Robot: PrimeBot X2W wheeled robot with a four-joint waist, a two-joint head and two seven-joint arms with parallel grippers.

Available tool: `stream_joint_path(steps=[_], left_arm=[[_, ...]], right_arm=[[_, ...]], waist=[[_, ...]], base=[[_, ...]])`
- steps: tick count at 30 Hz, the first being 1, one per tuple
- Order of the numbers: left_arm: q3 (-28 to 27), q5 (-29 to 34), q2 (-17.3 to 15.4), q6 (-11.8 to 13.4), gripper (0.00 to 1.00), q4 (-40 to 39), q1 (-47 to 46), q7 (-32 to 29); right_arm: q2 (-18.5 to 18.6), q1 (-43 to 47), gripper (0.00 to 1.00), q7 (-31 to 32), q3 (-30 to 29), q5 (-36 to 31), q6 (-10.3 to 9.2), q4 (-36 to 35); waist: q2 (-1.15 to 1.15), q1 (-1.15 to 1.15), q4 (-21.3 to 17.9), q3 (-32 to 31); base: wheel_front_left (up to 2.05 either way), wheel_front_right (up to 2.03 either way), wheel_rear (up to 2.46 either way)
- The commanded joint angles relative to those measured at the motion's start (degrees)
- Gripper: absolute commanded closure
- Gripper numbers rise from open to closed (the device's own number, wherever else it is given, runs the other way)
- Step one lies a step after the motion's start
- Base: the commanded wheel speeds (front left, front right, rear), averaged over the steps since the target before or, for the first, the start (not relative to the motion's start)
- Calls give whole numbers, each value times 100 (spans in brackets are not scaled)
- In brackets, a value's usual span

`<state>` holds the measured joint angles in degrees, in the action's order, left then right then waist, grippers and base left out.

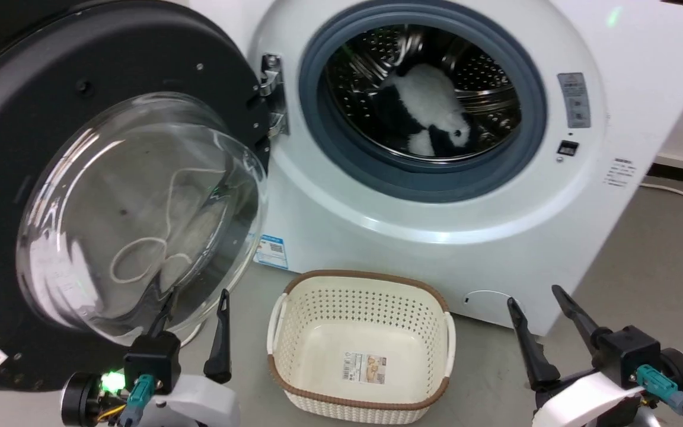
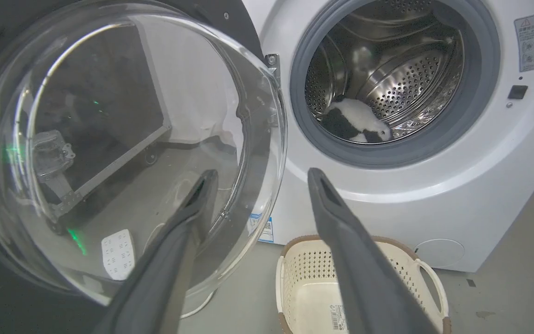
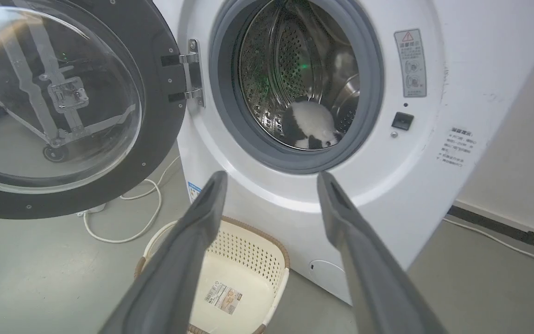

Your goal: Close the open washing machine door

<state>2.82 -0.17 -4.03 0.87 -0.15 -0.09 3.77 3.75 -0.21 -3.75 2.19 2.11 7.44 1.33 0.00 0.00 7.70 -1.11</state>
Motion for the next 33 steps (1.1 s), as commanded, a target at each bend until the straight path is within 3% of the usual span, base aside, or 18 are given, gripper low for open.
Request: stream_joint_path(steps=[1,33], left_arm=[[17,-22,-21,36,0,-24,99,73],[-30,-235,-55,172,0,0,478,443]], right_arm=[[57,36,0,-73,47,48,1,39],[271,-196,0,-445,842,335,2,459]], waist=[[0,0,63,9],[0,0,828,33]], base=[[0,0,0],[0,0,0]])
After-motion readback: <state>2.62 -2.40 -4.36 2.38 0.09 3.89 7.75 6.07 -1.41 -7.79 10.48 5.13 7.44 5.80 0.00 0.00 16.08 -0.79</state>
